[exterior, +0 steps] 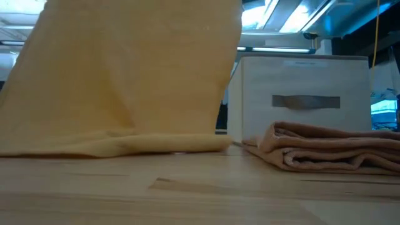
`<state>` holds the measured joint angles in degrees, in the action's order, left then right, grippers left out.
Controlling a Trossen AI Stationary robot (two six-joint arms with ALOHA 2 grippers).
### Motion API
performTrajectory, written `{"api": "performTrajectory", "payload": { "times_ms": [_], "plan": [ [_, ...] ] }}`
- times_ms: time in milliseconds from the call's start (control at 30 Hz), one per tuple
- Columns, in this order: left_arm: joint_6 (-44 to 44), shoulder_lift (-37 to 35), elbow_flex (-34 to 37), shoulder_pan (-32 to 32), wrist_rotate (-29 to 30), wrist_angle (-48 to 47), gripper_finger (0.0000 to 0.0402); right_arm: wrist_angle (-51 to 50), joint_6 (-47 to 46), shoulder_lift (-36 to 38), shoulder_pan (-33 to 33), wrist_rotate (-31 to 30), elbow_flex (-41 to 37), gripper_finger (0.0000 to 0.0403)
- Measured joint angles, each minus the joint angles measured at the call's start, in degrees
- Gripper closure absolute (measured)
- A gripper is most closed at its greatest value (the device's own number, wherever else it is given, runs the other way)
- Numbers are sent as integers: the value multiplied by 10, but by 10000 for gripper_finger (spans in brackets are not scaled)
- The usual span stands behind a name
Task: Fold towel
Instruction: Fold the yellow towel
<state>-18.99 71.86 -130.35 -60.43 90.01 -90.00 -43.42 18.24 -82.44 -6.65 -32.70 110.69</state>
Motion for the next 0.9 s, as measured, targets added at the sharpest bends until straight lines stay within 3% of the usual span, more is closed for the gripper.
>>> {"api": "performTrajectory", "payload": {
  "times_ms": [433, 900],
  "plan": [
    [30, -23, 201, 154, -18, 0, 386, 157, -5, -1, -34, 67, -180, 400],
    [-215, -86, 426, 276, -219, 0, 386, 261, -52, -3, -35, 105, -330, 400]
  ]
}}
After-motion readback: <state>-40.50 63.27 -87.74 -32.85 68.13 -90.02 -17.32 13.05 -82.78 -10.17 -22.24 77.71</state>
